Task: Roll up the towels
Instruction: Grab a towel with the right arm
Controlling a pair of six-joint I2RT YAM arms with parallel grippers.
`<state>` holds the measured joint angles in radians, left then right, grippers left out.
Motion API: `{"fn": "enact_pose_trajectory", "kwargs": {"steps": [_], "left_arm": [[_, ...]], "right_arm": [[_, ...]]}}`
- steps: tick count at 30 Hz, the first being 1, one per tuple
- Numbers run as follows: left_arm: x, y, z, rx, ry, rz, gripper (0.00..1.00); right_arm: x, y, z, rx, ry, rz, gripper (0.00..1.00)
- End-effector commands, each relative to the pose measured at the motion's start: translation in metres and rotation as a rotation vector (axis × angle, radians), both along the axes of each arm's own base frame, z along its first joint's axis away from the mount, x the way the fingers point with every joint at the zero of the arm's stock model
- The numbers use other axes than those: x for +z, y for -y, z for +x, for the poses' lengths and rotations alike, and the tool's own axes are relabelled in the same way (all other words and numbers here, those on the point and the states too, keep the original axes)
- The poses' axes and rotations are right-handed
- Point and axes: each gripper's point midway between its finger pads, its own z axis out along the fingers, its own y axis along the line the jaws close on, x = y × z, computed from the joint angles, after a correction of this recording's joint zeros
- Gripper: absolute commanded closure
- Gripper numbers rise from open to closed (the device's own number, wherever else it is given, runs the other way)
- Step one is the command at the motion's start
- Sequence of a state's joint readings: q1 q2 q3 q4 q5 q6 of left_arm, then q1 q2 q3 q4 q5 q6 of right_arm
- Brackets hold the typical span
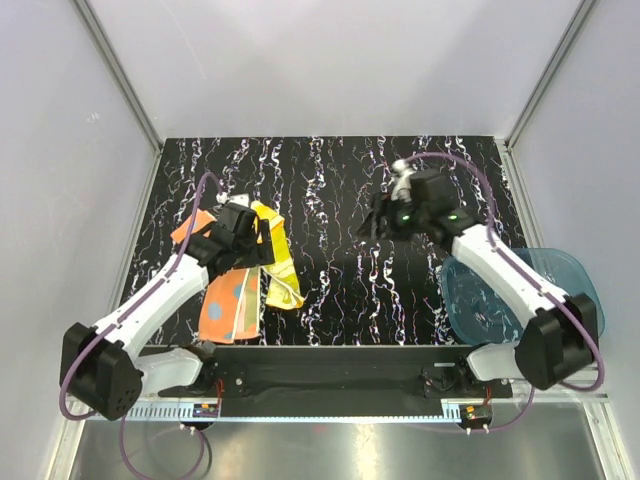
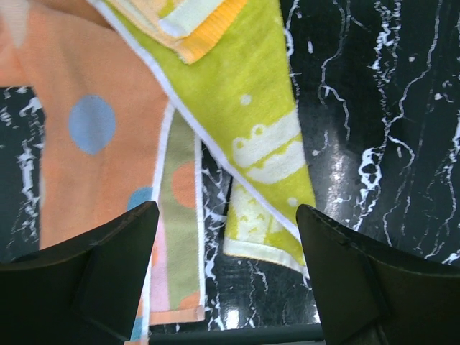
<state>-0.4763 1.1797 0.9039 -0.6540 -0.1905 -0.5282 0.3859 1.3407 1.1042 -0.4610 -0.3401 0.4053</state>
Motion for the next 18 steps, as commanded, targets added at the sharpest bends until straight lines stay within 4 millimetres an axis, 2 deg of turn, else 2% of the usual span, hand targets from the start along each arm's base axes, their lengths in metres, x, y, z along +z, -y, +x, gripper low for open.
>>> {"fn": "enact_pose_trajectory", "kwargs": {"steps": [1,4,6,7,9,10,11,13,15,18], "left_arm": [[0.041,-0.020,0.007,0.058,0.111,0.049,0.15],[0.051,-0.051,0.000,0.096,0.116,0.109,0.14],[0.055,-0.077,-0.006,0.145,0.128,0.124,0.14],[0.054,-0.088,-0.013,0.164,0.142,0.125,0.13],[0.050,-0.109,-0.020,0.215,0.144,0.131,0.11],[0.052,-0.116,-0.025,0.257,0.168,0.134,0.06],[0.056,-0.121,-0.026,0.289,0.190,0.141,0.01],[0.065,-0.119,-0.028,0.277,0.235,0.117,0.01],[0.066,-0.120,-0.028,0.280,0.247,0.118,0.01],[0.063,-0.117,-0.026,0.264,0.241,0.116,0.01]], "right_arm": [[0.003,-0.061,-0.033,0.190,-0.012,0.015,0.33],[-0.011,-0.111,-0.059,0.308,-0.037,-0.004,0.40],[-0.020,-0.130,-0.067,0.342,-0.043,-0.027,0.42],[-0.029,-0.148,-0.078,0.388,-0.060,-0.041,0.43],[-0.041,-0.160,-0.084,0.409,-0.078,-0.059,0.46],[-0.051,-0.169,-0.087,0.427,-0.099,-0.076,0.48],[-0.056,-0.173,-0.089,0.434,-0.105,-0.086,0.49],[-0.069,-0.181,-0.089,0.442,-0.132,-0.108,0.53],[-0.085,-0.188,-0.092,0.457,-0.155,-0.141,0.56],[-0.091,-0.196,-0.094,0.464,-0.162,-0.171,0.58]]}}
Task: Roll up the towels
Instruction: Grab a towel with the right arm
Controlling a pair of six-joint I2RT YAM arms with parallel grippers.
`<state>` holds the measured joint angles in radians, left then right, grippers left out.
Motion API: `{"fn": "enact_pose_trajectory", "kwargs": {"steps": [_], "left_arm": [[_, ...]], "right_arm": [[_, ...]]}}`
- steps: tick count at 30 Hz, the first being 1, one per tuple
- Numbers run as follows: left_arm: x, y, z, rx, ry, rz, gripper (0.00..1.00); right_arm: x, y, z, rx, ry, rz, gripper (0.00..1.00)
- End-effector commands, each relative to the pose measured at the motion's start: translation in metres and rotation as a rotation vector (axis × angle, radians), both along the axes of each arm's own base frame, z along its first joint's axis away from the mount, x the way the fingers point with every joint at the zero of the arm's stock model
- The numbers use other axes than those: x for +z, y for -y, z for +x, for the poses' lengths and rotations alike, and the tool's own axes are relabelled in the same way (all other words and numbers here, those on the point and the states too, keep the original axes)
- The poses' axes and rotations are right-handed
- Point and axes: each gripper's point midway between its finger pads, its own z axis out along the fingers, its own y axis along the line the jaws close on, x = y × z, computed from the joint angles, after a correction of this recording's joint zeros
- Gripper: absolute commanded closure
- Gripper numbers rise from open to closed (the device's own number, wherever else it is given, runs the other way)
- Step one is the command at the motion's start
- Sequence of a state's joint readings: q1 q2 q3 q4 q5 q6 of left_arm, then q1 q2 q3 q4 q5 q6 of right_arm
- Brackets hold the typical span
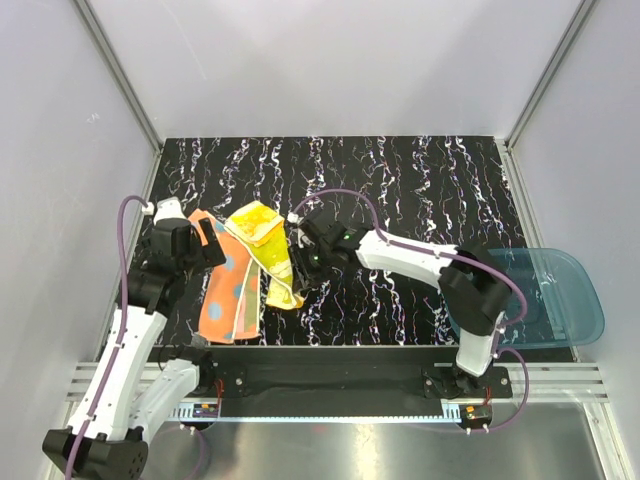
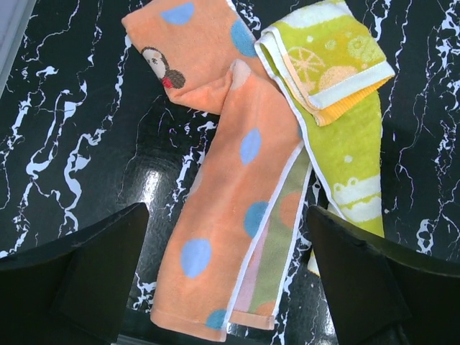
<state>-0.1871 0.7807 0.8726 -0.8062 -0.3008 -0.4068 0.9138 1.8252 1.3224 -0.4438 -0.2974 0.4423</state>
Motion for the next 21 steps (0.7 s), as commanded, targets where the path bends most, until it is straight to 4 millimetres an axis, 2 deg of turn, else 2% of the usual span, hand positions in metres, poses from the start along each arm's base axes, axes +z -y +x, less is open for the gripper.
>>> {"fn": "enact_pose_trajectory", "kwargs": {"steps": [1,12,18,21], "left_arm": [[-0.003,-0.001,0.006,-0.014,0.000,0.026,0.01],[-0.003,0.001,0.006,-0.029,0.004,0.024,0.01],[-0.004,0.001,0.006,-0.030,0.003,0.025,0.01],[-0.003,0.000,0.006,-0.029,0.004,0.026,0.01]], "right_arm": [[0.006,-0.015,0.007,-0.006,0.036,-0.011,0.59],[-0.024,-0.008,0.003,-0.017,0.002,-0.096,0.60],[-0.033,-0.006,-0.002,-0.016,-0.021,-0.110,0.65],[-0.035,-0.004,-0.003,-0.015,-0.023,-0.114,0.72]]}}
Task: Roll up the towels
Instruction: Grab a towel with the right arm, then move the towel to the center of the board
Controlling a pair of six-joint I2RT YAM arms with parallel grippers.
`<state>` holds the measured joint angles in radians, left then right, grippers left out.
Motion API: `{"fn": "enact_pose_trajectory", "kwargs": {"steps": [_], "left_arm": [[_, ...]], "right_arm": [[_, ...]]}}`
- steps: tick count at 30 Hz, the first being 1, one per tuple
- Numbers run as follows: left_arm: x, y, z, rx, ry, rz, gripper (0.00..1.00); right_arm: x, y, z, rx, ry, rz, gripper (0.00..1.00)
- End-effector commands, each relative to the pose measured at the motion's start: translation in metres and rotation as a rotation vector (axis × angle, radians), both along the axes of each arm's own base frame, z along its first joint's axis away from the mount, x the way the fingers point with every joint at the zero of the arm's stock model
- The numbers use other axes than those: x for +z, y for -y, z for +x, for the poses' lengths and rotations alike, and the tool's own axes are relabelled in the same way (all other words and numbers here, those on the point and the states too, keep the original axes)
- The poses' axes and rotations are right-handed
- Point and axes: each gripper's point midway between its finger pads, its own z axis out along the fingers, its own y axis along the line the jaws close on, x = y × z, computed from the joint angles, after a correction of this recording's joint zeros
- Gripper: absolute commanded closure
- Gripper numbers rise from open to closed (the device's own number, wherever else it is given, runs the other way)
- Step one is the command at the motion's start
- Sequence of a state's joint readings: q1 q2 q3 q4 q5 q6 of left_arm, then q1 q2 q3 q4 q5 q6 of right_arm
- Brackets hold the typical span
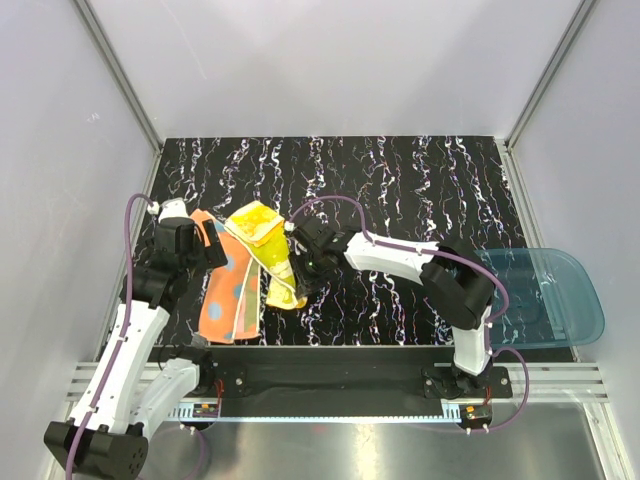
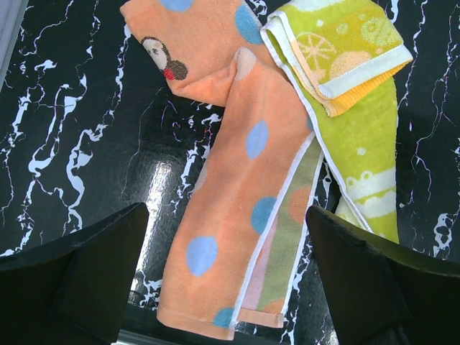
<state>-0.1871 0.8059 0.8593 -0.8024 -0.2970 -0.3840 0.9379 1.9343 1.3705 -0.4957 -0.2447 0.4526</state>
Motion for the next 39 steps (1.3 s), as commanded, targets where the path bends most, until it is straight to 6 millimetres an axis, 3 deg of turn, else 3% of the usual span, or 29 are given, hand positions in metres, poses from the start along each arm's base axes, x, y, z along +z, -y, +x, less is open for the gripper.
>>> {"fn": "enact_pose_trajectory", "kwargs": {"steps": [1,6,11,13,14,15,17,18,20,21,23,24,26,27,30,34,35,39], "left_arm": [[0.007,0.000,0.005,-0.011,0.043,0.005,0.01],[0.007,-0.001,0.005,-0.007,0.041,0.007,0.01],[0.007,-0.002,0.005,-0.004,0.043,0.012,0.01],[0.008,-0.002,0.005,-0.002,0.045,0.012,0.01],[0.008,-0.002,0.005,-0.003,0.045,0.011,0.01],[0.008,-0.002,0.005,-0.004,0.047,0.011,0.01],[0.010,-0.002,0.005,-0.003,0.054,0.009,0.01],[0.011,-0.002,0.004,-0.003,0.059,0.008,0.01],[0.013,-0.002,0.003,0.000,0.067,0.007,0.01],[0.013,-0.003,0.003,0.002,0.072,0.006,0.01],[0.015,-0.003,0.003,0.005,0.078,0.003,0.01],[0.015,-0.003,0.003,0.006,0.080,0.004,0.01],[0.015,-0.002,0.002,0.002,0.078,-0.003,0.01],[0.015,-0.001,0.003,0.000,0.076,-0.005,0.01],[0.016,0.008,0.007,-0.038,0.060,-0.028,0.01],[0.012,0.035,0.022,-0.087,0.041,-0.082,0.04],[0.014,0.054,0.023,-0.127,0.045,-0.096,0.04],[0.014,0.105,0.036,-0.225,0.016,-0.096,0.08]], "right_arm": [[0.002,-0.003,-0.001,0.000,0.015,0.001,0.74],[0.002,-0.004,-0.005,0.008,0.002,0.009,1.00],[0.010,0.005,-0.002,0.018,0.040,-0.020,1.00],[0.039,0.010,0.024,0.008,0.177,-0.074,1.00],[0.049,0.026,0.025,0.007,0.197,-0.150,1.00],[0.094,0.032,0.050,-0.050,0.340,-0.155,1.00],[0.138,0.055,0.056,-0.067,0.438,-0.195,1.00],[0.189,0.067,0.064,-0.130,0.546,-0.153,1.00],[0.225,0.088,0.061,-0.164,0.617,-0.134,1.00],[0.244,0.108,0.056,-0.207,0.671,-0.122,1.00],[0.246,0.127,0.051,-0.228,0.705,-0.127,1.00],[0.229,0.147,0.044,-0.241,0.703,-0.179,1.00],[0.202,0.163,0.036,-0.257,0.671,-0.244,1.00],[0.172,0.177,0.028,-0.252,0.631,-0.318,1.00],[0.125,0.195,0.012,-0.285,0.541,-0.399,1.00],[0.108,0.202,0.005,-0.329,0.514,-0.397,1.00],[0.107,0.205,0.005,-0.332,0.517,-0.403,1.00],[0.124,0.214,0.013,-0.373,0.564,-0.432,1.00]]}}
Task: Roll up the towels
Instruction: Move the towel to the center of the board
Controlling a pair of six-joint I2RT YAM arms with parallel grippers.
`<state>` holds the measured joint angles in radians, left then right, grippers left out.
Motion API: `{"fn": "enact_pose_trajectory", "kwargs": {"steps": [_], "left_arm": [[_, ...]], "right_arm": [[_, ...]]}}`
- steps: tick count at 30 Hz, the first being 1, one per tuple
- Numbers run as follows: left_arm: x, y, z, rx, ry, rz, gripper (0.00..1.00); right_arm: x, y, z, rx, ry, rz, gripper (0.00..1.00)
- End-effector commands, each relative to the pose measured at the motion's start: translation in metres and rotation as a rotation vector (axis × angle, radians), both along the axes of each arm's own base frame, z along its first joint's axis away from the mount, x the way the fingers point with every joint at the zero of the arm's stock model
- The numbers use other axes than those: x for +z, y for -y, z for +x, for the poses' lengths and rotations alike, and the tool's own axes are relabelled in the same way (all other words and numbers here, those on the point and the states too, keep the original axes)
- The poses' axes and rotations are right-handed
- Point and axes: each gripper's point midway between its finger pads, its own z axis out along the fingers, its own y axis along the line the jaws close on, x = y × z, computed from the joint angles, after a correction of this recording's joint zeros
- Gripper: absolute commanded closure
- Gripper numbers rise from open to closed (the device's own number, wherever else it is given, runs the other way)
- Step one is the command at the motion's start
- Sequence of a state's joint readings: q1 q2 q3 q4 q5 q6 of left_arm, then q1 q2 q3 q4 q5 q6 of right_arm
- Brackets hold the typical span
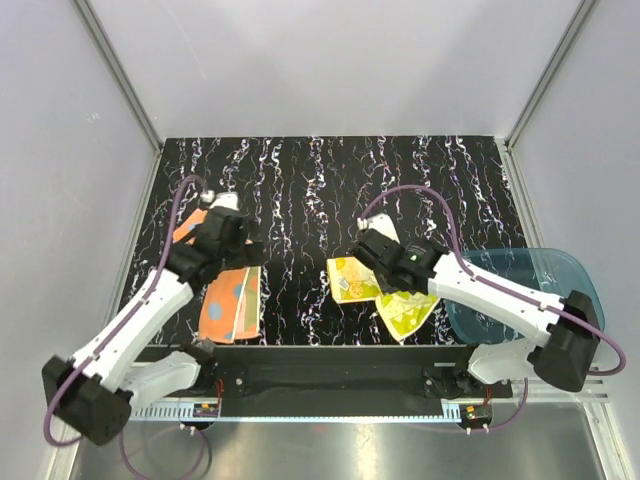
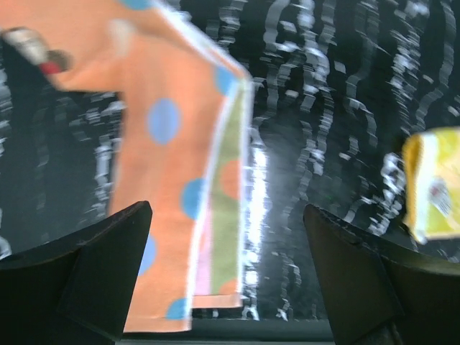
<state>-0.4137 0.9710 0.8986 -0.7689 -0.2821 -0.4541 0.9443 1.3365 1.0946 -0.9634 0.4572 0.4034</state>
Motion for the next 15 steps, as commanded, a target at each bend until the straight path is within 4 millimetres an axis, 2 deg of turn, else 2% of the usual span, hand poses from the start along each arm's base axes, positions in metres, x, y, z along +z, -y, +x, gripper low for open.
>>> {"fn": "enact_pose_trajectory", "kwargs": {"steps": [1,5,6,7,9,10,12,14,15], "left_arm": [[0.035,0.053,0.029,-0.069,0.109,-0.102,0.09],[0.022,0.106,0.031,-0.205,0.092,-0.131,0.13],[0.011,0.117,0.032,-0.221,0.062,-0.128,0.16],[0.009,0.132,0.031,-0.242,0.059,-0.154,0.18],[-0.010,0.165,0.020,-0.282,-0.001,-0.185,0.21],[-0.013,0.187,0.011,-0.302,-0.017,-0.226,0.24],[-0.032,0.210,0.002,-0.317,-0.069,-0.237,0.26],[-0.039,0.231,-0.010,-0.310,-0.101,-0.264,0.28],[-0.049,0.235,-0.012,-0.294,-0.126,-0.254,0.28]], "right_arm": [[0.048,0.003,0.021,-0.082,0.157,0.064,1.00],[0.059,0.006,0.023,-0.086,0.179,0.080,1.00],[0.060,0.009,0.023,-0.091,0.183,0.079,1.00],[0.060,0.011,0.023,-0.098,0.185,0.077,1.00],[0.059,0.017,0.023,-0.114,0.187,0.066,1.00],[0.058,0.020,0.023,-0.125,0.188,0.062,1.00],[0.056,0.025,0.024,-0.147,0.184,0.066,1.00],[0.057,0.029,0.024,-0.178,0.179,0.075,1.00],[0.058,0.031,0.024,-0.189,0.177,0.086,1.00]]}}
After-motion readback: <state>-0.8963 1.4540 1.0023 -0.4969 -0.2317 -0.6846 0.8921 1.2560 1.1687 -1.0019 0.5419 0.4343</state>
